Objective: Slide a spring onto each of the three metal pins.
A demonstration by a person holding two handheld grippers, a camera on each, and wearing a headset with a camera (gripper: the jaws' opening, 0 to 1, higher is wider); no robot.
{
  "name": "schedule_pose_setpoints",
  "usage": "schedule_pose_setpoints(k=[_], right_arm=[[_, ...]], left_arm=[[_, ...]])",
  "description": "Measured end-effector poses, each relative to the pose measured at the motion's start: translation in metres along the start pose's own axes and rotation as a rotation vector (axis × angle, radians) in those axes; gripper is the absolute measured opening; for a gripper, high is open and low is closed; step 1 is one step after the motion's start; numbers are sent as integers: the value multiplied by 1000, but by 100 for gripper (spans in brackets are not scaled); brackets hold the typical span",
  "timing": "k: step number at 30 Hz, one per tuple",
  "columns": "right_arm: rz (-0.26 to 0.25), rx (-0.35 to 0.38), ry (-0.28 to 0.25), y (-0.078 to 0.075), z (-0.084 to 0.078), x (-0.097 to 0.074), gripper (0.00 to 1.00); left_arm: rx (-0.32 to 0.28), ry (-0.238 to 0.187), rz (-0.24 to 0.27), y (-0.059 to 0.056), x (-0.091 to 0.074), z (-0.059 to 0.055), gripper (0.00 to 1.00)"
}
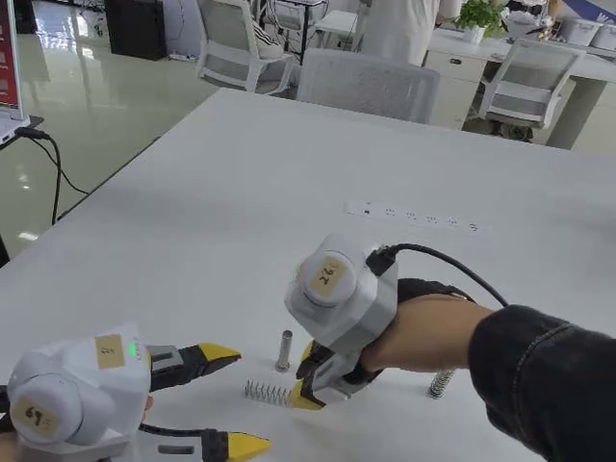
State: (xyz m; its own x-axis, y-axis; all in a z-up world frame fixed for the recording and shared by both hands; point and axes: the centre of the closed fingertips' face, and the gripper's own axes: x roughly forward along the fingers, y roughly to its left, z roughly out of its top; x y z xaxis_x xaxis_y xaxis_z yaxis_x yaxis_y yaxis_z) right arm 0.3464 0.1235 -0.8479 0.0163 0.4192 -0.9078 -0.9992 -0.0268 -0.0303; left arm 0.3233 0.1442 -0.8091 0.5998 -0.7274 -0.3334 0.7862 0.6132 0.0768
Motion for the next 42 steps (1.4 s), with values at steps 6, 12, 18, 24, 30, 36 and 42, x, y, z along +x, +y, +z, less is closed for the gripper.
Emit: schedule_pose_setpoints(k=[6,12,18,24,30,36,42], right_arm=[[-2,4,-2,-1,2,8,13],[-10,-5,12,-2,2,14,12],[-18,-13,29,-2,-2,20,12],[-14,-11,33,-1,-3,21,8],[-25,-14,40,-2,-4,20,8],[-15,-12,46,3,-4,11,8],[-10,-24,46,7,-5,-3,8]], left_arm=[[-4,0,0,-1,0,-1,49],[-6,1,6,1,-1,-2,49],[-5,3,5,1,-1,-3,48],[-6,4,4,1,-1,-4,48],[-2,4,2,1,-2,-4,48],[-1,7,-3,0,-1,-5,47],[5,8,-15,-3,2,-3,46]])
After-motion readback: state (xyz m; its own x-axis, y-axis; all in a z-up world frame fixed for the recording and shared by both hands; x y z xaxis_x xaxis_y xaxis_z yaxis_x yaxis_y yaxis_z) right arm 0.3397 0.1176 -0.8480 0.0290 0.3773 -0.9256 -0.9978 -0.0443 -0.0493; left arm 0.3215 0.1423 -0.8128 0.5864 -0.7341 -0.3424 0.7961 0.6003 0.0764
